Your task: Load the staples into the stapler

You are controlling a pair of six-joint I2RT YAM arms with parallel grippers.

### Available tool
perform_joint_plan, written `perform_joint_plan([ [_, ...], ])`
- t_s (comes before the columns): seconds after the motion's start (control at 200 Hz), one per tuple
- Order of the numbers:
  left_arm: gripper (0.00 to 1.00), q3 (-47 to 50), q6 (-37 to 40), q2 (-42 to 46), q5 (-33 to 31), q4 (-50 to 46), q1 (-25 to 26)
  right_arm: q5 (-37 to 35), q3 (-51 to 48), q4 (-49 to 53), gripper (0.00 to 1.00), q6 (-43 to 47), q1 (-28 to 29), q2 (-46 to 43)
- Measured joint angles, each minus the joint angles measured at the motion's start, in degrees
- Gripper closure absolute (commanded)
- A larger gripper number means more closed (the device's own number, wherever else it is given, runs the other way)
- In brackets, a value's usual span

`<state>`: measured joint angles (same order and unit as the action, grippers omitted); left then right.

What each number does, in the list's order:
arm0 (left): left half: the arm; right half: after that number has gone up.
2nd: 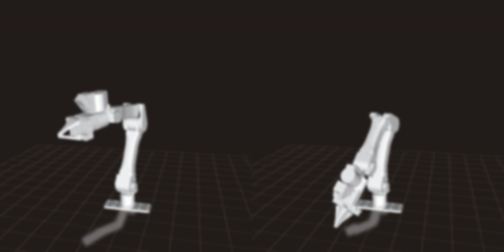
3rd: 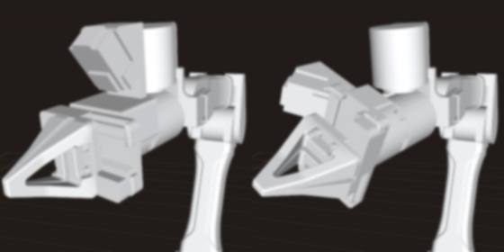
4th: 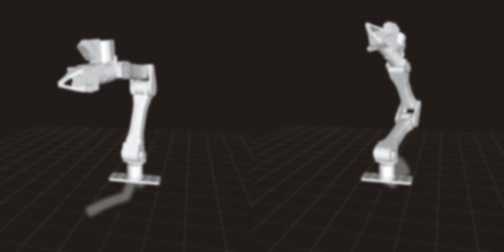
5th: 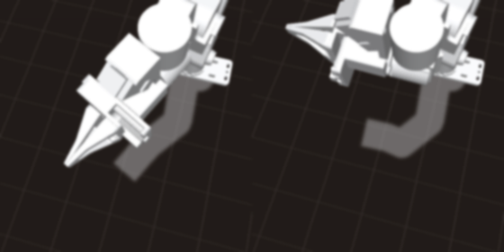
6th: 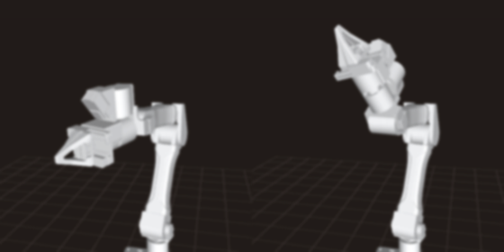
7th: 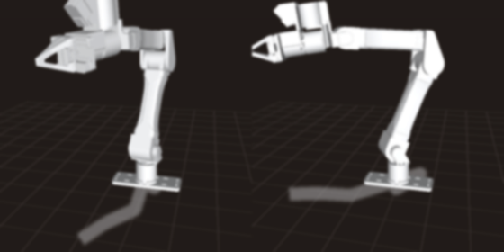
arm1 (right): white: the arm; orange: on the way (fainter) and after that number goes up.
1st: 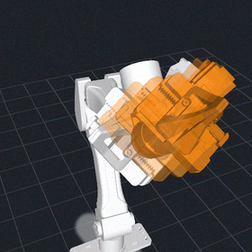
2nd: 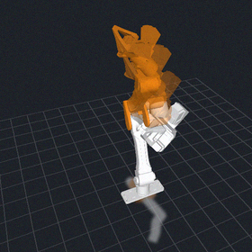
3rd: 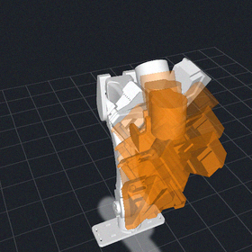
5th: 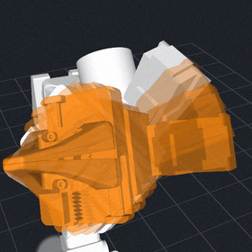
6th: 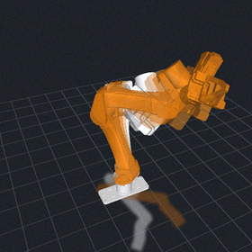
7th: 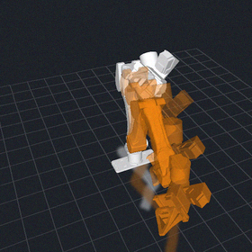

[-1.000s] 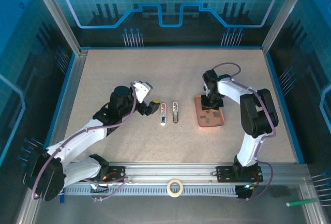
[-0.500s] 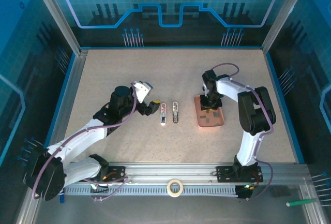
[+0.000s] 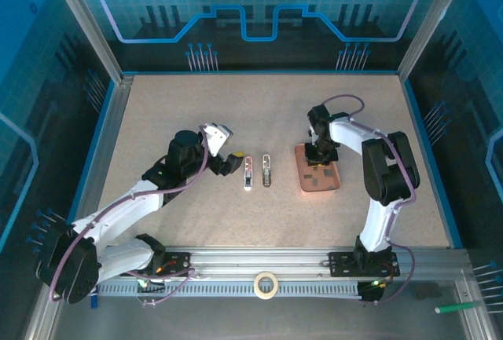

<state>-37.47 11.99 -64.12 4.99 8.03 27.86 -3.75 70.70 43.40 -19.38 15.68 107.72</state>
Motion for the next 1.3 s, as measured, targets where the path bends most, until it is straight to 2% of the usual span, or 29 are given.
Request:
perform_joint_plan([
  [0.095, 0.12, 0.0, -0.1, 0.0, 0.0, 0.0, 0.0, -1.3, -1.5, -0.8, 0.84, -1.2, 0.1, -3.4],
  [0.255, 0.11, 0.0, -1.1, 0.0, 0.0, 0.0, 0.0, -3.8, -4.7, -2.5, 0.84, -5.7, 2.5, -14.5],
  [0.4, 0.11, -0.6, -2.7, 0.0, 0.0, 0.0, 0.0, -6.5, -8.1, -5.2, 0.84, -11.8, 9.3, -24.4],
  [0.545, 0.10, -0.7, -4.7, 0.0, -0.2, 0.0, 0.0, -9.8, -11.8, -8.5, 0.84, -19.0, 16.2, -27.9],
  [0.895, 0.08, -2.3, -9.1, -0.8, -4.2, -1.1, 0.0, -17.4, -14.7, -15.3, 0.84, -34.7, 33.0, -24.5],
  [1.031, 0.07, -2.6, -9.8, -1.2, -5.4, -1.8, 0.0, -19.0, -14.3, -16.1, 0.84, -38.1, 35.3, -19.5],
  [1.301, 0.07, -2.6, -10.3, -1.2, -6.5, -2.2, -0.2, -19.4, -12.1, -17.4, 0.85, -39.5, 35.7, -12.6],
])
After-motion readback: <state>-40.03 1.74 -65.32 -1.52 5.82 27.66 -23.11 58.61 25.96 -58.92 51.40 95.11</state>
